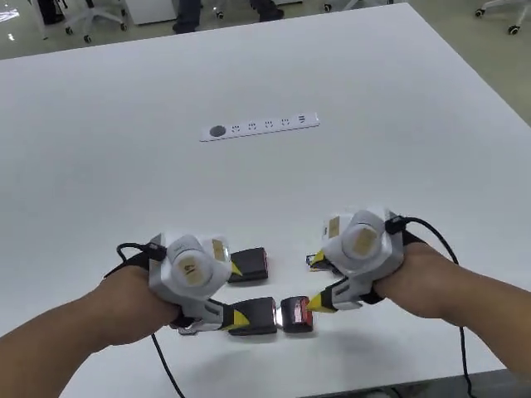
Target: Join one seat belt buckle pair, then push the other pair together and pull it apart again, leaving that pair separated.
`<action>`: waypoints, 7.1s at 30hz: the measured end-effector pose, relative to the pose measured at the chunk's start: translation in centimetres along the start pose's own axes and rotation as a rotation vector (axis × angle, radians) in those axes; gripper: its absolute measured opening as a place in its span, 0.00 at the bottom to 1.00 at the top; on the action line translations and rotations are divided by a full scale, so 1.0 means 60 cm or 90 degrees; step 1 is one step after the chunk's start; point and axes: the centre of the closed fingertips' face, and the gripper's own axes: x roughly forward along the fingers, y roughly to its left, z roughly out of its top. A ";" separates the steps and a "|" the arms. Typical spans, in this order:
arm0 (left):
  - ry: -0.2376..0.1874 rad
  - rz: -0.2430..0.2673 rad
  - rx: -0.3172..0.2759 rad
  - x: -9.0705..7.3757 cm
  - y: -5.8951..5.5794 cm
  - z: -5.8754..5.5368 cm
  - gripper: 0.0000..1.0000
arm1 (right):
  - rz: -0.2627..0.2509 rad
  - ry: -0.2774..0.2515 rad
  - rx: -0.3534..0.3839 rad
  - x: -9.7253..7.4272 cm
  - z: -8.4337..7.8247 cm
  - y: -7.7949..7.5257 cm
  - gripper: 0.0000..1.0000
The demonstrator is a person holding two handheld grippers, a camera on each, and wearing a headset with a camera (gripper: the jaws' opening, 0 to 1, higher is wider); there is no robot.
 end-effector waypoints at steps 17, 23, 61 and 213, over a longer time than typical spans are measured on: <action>0.035 -0.004 -0.031 0.082 0.117 -0.063 0.51 | 0.013 0.059 0.023 0.017 -0.109 -0.089 0.39; 0.045 -0.038 -0.008 0.096 0.104 -0.072 0.45 | 0.050 0.082 -0.022 0.025 -0.109 -0.083 0.41; 0.042 -0.045 0.034 0.096 0.095 -0.048 0.33 | 0.069 0.077 -0.035 0.031 -0.117 -0.088 0.34; -0.135 0.188 -0.214 -0.113 -0.050 -0.073 0.83 | -0.170 -0.071 0.191 -0.150 -0.095 0.068 0.83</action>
